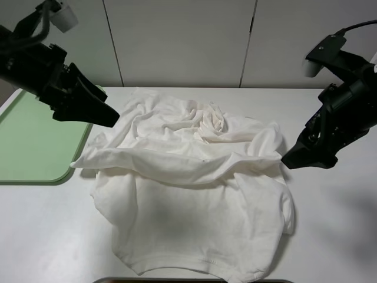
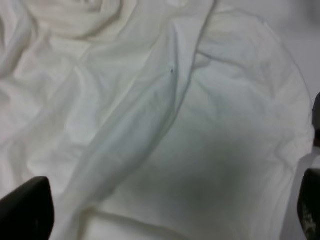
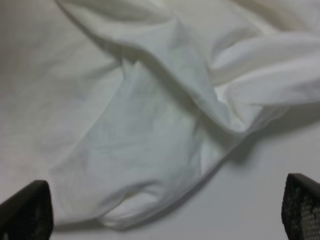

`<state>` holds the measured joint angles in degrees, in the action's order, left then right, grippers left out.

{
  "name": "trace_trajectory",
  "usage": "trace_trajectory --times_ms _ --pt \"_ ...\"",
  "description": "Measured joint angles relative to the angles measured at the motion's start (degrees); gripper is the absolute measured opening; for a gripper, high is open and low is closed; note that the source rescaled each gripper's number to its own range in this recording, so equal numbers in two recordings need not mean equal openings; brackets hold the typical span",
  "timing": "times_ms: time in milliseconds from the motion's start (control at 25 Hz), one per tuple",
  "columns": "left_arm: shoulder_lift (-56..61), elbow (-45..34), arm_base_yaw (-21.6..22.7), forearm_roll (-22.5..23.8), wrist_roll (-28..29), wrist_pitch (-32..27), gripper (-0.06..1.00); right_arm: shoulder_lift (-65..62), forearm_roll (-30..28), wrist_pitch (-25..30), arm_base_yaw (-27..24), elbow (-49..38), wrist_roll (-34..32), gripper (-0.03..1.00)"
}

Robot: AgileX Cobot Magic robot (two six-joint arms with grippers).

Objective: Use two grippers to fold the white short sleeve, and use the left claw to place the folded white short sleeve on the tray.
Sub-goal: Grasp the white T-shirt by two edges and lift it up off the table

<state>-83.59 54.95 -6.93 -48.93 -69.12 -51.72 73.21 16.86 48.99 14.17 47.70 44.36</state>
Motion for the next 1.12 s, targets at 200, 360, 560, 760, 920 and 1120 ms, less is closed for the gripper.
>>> trace_trajectory --times_ms 200,360,560,760,920,1120 --pt "-0.8 0.0 0.0 -1.7 -7.7 0.0 0.97 0.9 -7.3 -0.6 1.4 0.0 2.3 1.00" --pt "-1.0 0.0 0.0 7.3 -9.7 1.3 0.92 1.0 -14.1 -2.6 6.6 0.0 2.4 1.00" --pt "-2.4 0.0 -1.6 15.2 -7.1 1.3 0.89 2.8 -16.3 -7.8 11.7 0.0 2.3 1.00" --pt "-4.2 0.0 -11.4 39.5 1.6 2.2 0.88 8.5 -16.9 -9.6 15.3 0.0 2.1 1.00" --pt "-4.4 0.0 -14.1 46.1 4.1 4.4 0.88 11.7 -17.5 -9.9 16.5 0.0 1.7 1.00" --pt "-4.4 0.0 -15.3 48.9 4.9 9.1 0.88 18.3 -25.1 -11.3 16.8 0.0 -4.7 1.00"
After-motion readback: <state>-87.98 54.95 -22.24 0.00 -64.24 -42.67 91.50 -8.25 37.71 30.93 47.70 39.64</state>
